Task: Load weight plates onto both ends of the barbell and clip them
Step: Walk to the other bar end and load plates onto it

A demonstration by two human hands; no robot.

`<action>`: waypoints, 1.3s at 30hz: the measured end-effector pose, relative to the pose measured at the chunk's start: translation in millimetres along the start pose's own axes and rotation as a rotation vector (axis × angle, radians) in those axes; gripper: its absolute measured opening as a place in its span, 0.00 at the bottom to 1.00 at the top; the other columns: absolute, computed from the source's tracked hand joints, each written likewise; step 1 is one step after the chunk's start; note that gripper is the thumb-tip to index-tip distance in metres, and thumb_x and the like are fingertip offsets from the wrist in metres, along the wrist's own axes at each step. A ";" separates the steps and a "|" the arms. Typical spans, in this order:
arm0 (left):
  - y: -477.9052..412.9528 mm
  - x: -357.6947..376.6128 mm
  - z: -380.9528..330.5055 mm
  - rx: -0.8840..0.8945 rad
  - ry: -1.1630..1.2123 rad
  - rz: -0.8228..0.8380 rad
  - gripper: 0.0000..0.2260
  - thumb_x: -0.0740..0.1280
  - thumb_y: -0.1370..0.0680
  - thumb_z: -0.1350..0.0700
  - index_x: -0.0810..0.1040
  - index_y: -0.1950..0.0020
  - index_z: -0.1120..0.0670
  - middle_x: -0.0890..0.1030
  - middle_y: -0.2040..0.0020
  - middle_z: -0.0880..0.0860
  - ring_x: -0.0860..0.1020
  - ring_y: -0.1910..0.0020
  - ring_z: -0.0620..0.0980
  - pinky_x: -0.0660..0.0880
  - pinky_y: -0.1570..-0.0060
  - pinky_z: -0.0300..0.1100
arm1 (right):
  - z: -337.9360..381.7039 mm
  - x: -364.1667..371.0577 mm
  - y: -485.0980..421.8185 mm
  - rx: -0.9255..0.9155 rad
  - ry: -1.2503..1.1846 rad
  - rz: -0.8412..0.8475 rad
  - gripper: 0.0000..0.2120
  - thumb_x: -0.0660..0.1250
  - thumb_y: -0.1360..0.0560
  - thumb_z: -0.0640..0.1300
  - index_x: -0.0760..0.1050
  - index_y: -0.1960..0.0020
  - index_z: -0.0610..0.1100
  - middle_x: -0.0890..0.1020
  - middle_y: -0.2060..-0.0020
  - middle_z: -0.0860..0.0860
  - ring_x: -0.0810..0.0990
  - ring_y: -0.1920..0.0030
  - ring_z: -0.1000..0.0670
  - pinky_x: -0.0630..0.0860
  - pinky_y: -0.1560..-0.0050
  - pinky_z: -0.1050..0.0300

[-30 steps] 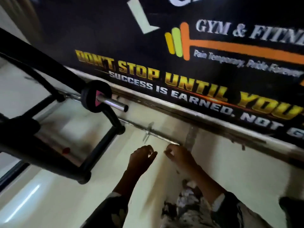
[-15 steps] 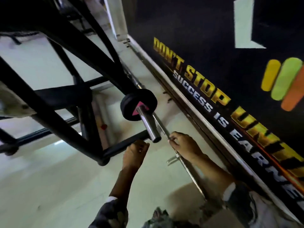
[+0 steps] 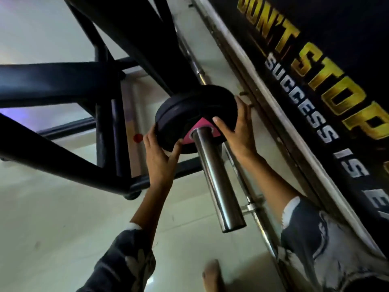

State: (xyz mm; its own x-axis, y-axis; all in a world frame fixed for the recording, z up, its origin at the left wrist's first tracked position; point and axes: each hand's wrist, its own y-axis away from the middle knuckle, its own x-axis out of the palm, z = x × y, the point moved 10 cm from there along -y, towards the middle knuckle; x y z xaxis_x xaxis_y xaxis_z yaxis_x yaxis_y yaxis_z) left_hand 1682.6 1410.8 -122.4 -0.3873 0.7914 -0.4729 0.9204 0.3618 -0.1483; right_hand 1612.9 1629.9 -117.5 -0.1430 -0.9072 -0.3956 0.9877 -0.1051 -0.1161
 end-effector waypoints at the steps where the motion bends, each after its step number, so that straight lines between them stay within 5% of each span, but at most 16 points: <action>1: 1.9 1.0 3.8 -0.004 0.019 -0.011 0.33 0.69 0.28 0.48 0.59 0.28 0.54 0.65 0.33 0.53 0.67 0.36 0.45 0.68 0.39 0.35 | -3.9 0.2 0.2 -0.009 -0.013 -0.033 0.32 0.68 0.27 0.51 0.60 0.29 0.44 0.64 0.31 0.45 0.64 0.34 0.55 0.63 0.42 0.79; 3: 2.0 1.8 7.8 -0.022 0.071 -0.049 0.32 0.71 0.30 0.50 0.61 0.29 0.54 0.65 0.36 0.49 0.68 0.38 0.42 0.68 0.41 0.29 | -6.8 -2.7 1.0 -0.024 -0.029 -0.084 0.33 0.68 0.29 0.56 0.62 0.31 0.44 0.65 0.34 0.47 0.64 0.37 0.58 0.63 0.48 0.82; 5: -1.9 0.0 8.8 -0.047 0.105 -0.098 0.31 0.72 0.31 0.51 0.63 0.32 0.55 0.65 0.40 0.46 0.69 0.41 0.38 0.68 0.41 0.27 | -5.7 -4.5 0.7 -0.043 -0.035 -0.098 0.35 0.67 0.32 0.60 0.63 0.32 0.44 0.66 0.36 0.49 0.65 0.37 0.57 0.64 0.44 0.78; 10: -3.5 -4.7 6.7 -0.023 0.087 -0.131 0.28 0.74 0.33 0.46 0.63 0.39 0.46 0.70 0.42 0.47 0.71 0.42 0.39 0.71 0.37 0.50 | -1.9 -10.2 3.7 -0.040 -0.056 -0.079 0.34 0.70 0.35 0.61 0.65 0.35 0.46 0.65 0.41 0.57 0.68 0.39 0.56 0.71 0.37 0.54; 15: -6.2 -5.7 12.4 -0.043 0.047 -0.024 0.35 0.72 0.41 0.31 0.65 0.42 0.47 0.74 0.44 0.53 0.74 0.44 0.51 0.72 0.41 0.58 | -1.7 -21.3 -0.8 -0.068 -0.014 -0.020 0.33 0.69 0.38 0.64 0.68 0.42 0.44 0.72 0.44 0.51 0.71 0.44 0.55 0.70 0.45 0.67; 20: -35.3 -7.1 -1.1 0.071 -0.009 0.081 0.30 0.74 0.40 0.34 0.70 0.51 0.53 0.77 0.54 0.53 0.77 0.56 0.48 0.76 0.59 0.38 | -12.3 -14.4 -19.6 -0.081 0.022 0.115 0.33 0.69 0.40 0.65 0.72 0.46 0.43 0.74 0.50 0.51 0.73 0.49 0.55 0.69 0.51 0.67; 23: -38.6 -3.6 -12.7 0.134 -0.075 0.073 0.29 0.76 0.38 0.41 0.76 0.43 0.55 0.78 0.52 0.46 0.77 0.56 0.38 0.73 0.56 0.24 | -22.5 -6.0 -22.3 -0.031 -0.078 0.112 0.34 0.71 0.40 0.63 0.74 0.42 0.43 0.79 0.49 0.54 0.78 0.47 0.57 0.72 0.48 0.70; 25: -38.3 0.7 -12.4 0.131 -0.048 0.051 0.28 0.76 0.36 0.44 0.76 0.41 0.56 0.78 0.51 0.45 0.77 0.57 0.33 0.70 0.55 0.20 | -27.9 -3.9 -23.6 -0.007 -0.185 0.066 0.26 0.74 0.37 0.56 0.76 0.45 0.44 0.80 0.54 0.56 0.79 0.53 0.64 0.72 0.53 0.72; 29: -28.4 1.6 -10.9 0.098 0.114 -0.002 0.23 0.78 0.35 0.51 0.77 0.45 0.60 0.80 0.53 0.46 0.78 0.56 0.31 0.73 0.56 0.25 | -27.0 -10.8 -9.5 -0.018 -0.279 -0.021 0.22 0.75 0.39 0.51 0.75 0.49 0.45 0.80 0.56 0.56 0.79 0.55 0.65 0.74 0.54 0.70; 33: 10.4 -2.8 -16.7 0.151 0.113 -0.041 0.22 0.79 0.39 0.49 0.78 0.55 0.62 0.80 0.60 0.48 0.77 0.62 0.32 0.73 0.60 0.27 | -36.1 -28.6 35.4 0.027 -0.341 -0.067 0.26 0.74 0.40 0.51 0.75 0.50 0.34 0.80 0.61 0.58 0.79 0.59 0.63 0.74 0.56 0.69; 39: 115.2 -13.2 -25.9 0.178 0.107 0.027 0.21 0.79 0.41 0.45 0.73 0.64 0.57 0.77 0.69 0.50 0.75 0.69 0.39 0.73 0.67 0.35 | -47.6 -81.4 153.9 0.071 -0.360 -0.179 0.17 0.71 0.42 0.50 0.73 0.60 0.41 0.78 0.71 0.60 0.76 0.66 0.68 0.71 0.63 0.75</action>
State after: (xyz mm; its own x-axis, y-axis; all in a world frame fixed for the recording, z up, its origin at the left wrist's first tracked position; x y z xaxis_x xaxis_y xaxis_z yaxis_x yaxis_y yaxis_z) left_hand 1792.3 1454.8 -110.7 -0.3575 0.8507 -0.3854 0.9216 0.2546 -0.2930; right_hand 1773.5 1706.9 -146.5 -0.2940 -0.9553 -0.0296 0.9530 -0.2907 -0.0858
